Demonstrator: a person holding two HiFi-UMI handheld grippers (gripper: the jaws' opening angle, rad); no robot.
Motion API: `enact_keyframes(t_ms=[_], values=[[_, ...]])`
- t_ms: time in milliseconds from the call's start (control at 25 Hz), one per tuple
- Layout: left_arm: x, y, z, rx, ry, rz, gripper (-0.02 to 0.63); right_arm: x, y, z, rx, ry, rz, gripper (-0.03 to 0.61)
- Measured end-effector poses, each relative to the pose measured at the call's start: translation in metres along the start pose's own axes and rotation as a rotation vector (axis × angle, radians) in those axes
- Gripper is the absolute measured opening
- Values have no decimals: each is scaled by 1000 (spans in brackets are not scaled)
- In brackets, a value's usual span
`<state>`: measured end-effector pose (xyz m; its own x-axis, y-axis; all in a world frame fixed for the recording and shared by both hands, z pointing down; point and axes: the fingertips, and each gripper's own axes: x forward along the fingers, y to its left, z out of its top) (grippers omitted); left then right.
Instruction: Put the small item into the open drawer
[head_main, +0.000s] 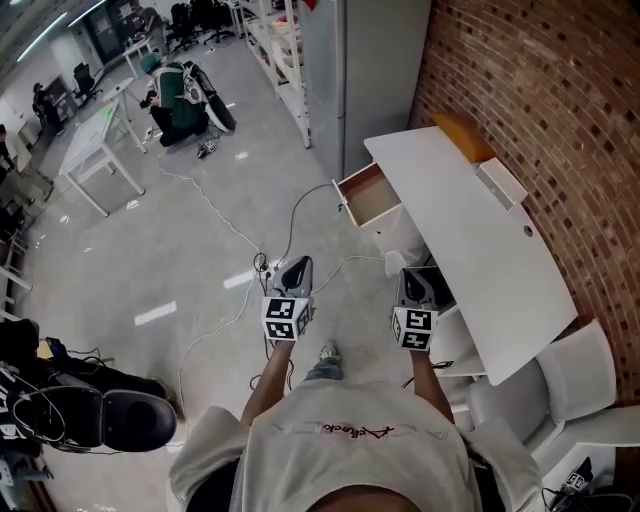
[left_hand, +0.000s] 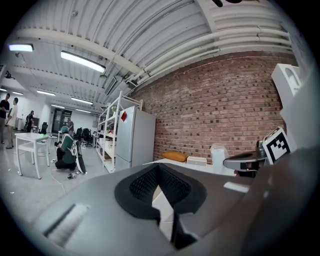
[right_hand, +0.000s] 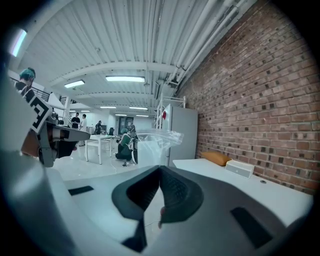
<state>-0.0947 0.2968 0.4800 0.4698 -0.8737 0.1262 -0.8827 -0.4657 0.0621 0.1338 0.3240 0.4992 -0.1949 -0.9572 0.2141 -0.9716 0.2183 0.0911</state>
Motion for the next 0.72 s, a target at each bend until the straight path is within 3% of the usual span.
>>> enact_keyframes(t_ms=[720], values=[[145, 95, 49, 34, -39, -34, 6, 159, -36, 60, -12, -47, -60, 12]])
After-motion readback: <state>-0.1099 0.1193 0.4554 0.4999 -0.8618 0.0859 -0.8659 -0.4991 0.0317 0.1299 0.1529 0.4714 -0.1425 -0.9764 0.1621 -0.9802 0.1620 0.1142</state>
